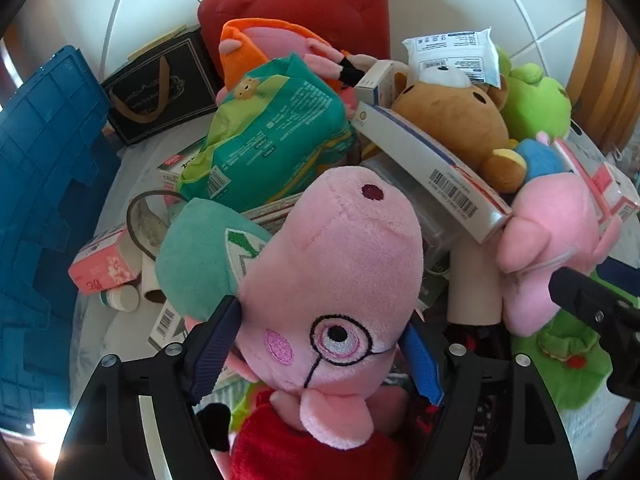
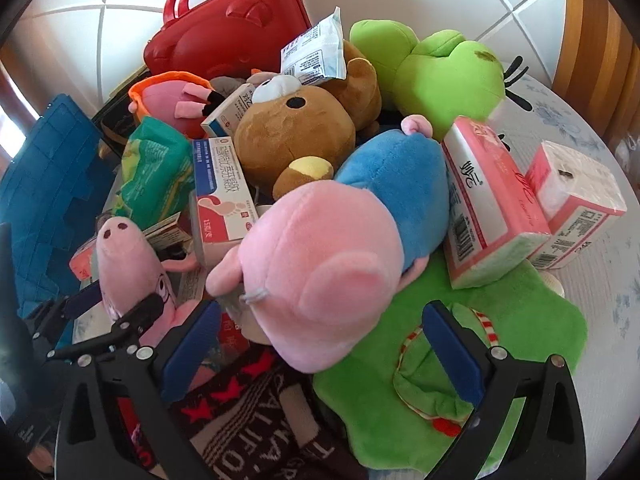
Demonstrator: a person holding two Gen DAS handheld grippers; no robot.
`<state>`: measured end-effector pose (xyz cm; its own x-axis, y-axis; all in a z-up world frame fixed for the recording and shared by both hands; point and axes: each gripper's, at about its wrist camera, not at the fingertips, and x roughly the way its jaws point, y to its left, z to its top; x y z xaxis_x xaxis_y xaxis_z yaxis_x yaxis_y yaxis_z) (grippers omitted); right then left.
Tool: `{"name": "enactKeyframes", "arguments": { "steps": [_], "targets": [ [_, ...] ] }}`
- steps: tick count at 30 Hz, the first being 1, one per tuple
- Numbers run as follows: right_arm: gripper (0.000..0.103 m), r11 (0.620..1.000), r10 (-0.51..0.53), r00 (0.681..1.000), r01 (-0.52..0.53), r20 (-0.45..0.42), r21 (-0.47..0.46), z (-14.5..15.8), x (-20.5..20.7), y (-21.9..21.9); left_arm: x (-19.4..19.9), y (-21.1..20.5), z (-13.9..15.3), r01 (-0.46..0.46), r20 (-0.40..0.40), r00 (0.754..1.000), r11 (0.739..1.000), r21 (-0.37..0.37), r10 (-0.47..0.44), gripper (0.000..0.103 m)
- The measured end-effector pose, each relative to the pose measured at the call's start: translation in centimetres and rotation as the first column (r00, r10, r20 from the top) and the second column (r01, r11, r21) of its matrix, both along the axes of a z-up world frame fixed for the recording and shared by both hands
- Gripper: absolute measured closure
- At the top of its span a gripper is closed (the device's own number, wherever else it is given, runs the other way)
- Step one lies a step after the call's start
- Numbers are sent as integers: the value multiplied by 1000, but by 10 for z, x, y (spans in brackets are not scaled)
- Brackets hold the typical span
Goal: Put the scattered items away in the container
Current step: 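Close the left tool on the pink-green pig while the right tool grasps the blue-pink pig, then lift both held pigs and carry them toward the blue crate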
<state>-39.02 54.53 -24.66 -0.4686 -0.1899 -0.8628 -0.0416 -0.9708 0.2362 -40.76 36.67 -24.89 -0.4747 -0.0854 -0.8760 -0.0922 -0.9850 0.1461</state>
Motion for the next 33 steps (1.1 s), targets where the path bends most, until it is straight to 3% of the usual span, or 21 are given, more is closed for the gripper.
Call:
{"name": "enactKeyframes", "arguments": {
  "steps": [6, 9, 11, 26, 33],
  "targets": [
    [1, 999, -33, 999, 32, 27, 30, -21, -23, -8, -3, 8, -7, 42, -10, 999, 999, -18, -42, 27],
    [27, 999, -28, 999, 27, 29, 42, -22, -24, -8, 1, 9, -2, 57, -29, 998, 998, -16, -58, 37],
    [32, 999, -24, 999, 23, 27, 43, -19, -21, -6, 5, 8, 7, 64, -56, 996, 998, -13, -65, 43],
    [35, 999, 27, 992, -24, -124, 25, 52, 53, -19, 66, -30, 79, 70, -194, 980, 995, 77, -54, 62],
    [35, 996, 80, 970, -68, -231, 60, 96, 80, -66, 101, -54, 115, 93, -283, 957, 993, 72, -69, 64]
  ]
}}
